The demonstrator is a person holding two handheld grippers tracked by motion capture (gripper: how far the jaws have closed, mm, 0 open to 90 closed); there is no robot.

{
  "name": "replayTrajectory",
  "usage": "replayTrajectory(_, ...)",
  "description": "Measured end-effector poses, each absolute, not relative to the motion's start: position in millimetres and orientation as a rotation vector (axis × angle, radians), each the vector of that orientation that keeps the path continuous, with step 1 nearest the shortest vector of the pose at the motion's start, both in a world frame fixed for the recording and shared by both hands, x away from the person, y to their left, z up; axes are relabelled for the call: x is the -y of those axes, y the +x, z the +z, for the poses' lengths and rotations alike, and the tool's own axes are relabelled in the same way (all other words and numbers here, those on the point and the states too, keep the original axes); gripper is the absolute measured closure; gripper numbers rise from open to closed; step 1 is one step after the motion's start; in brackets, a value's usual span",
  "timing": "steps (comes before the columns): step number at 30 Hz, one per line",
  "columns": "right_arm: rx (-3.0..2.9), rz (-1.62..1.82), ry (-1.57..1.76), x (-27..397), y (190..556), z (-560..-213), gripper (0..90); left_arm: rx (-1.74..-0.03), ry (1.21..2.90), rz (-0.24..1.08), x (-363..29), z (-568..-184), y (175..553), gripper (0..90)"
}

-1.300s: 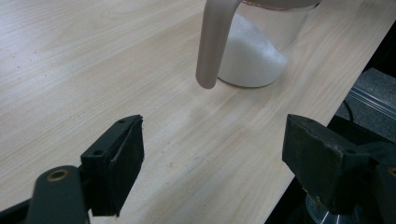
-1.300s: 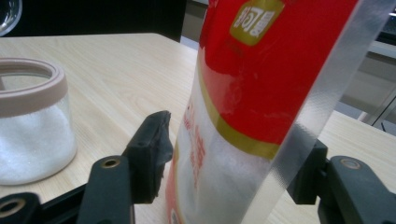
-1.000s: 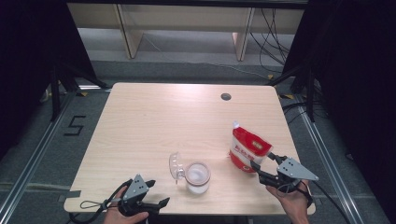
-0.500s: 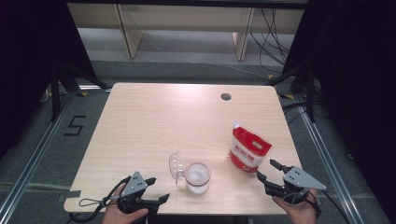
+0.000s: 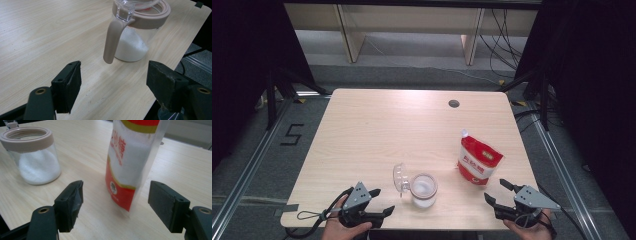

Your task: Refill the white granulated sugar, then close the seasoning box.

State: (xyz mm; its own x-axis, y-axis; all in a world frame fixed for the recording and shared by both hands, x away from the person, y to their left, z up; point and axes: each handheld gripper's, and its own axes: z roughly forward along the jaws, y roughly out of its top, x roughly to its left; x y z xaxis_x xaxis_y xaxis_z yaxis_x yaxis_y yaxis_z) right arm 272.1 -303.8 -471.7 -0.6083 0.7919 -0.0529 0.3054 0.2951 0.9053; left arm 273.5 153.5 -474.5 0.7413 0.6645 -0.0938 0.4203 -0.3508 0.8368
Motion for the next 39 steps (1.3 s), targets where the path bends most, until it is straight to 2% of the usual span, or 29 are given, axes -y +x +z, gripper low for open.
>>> replayTrajectory(16, -2.126, 1.237, 0.902, 297.1, 265.6, -475.9, 27.0, -0.833, 1.985, 0.336, -153.8, -469.6, 277.5, 33.0)
replayTrajectory(22, -2.146, 1.213, 0.899, 296.0, 264.4, -476.5, 27.0, -0.853, 1.972, 0.331, -154.8, -464.3, 278.1, 38.9)
replayTrajectory(26, -2.147, 1.206, 0.888, 295.3, 264.7, -476.9, 27.0, -0.848, 1.956, 0.363, -152.7, -458.8, 277.6, 50.2)
replayTrajectory(33, -2.147, 1.212, 0.909, 295.5, 265.0, -478.2, 27.1, -0.798, 1.96, 0.392, -150.9, -453.4, 278.4, 76.6)
replayTrajectory(39, -2.153, 1.196, 0.911, 294.0, 263.8, -477.7, 27.2, -0.773, 1.957, 0.398, -144.0, -448.8, 276.6, 86.4)
